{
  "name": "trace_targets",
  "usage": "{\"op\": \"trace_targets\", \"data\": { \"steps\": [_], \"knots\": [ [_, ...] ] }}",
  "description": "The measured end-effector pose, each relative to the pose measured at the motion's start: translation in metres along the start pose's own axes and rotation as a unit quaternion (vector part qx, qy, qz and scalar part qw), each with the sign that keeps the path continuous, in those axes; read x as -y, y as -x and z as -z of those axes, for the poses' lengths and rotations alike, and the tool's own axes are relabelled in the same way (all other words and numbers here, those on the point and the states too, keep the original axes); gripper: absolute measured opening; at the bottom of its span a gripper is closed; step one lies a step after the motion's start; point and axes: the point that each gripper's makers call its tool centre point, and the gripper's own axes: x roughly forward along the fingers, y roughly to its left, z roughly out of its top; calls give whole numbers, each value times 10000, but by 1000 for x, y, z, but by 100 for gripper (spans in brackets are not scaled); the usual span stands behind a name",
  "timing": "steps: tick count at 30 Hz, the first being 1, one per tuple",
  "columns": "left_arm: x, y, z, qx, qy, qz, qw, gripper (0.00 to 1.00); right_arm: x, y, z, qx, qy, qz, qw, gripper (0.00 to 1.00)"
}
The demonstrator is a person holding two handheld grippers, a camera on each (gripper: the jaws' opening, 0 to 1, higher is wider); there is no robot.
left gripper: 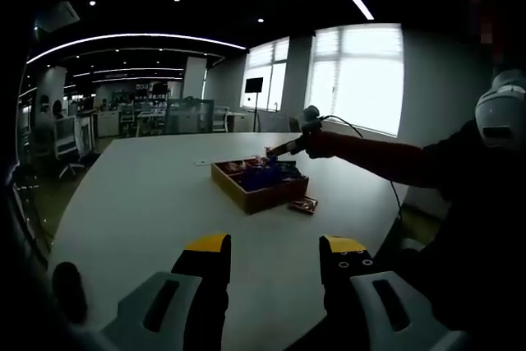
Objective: Pick up the scattered marshmallows, QQ candies, Oreo cookies, and mixed nuts on the table and sort them into separate containers
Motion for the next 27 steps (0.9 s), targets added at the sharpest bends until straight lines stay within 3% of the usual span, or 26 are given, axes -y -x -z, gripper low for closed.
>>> {"op": "trace_targets", "data": {
  "steps": [15,27],
  "knots": [
    [5,-1,-2,-7,-34,27,10000,48,-21,30,-1,246,-81,12,9997,28],
    [11,-5,-3,-31,-48,71,10000,48,-9,45,-2,309,83,2,9995,28]
  ]
}}
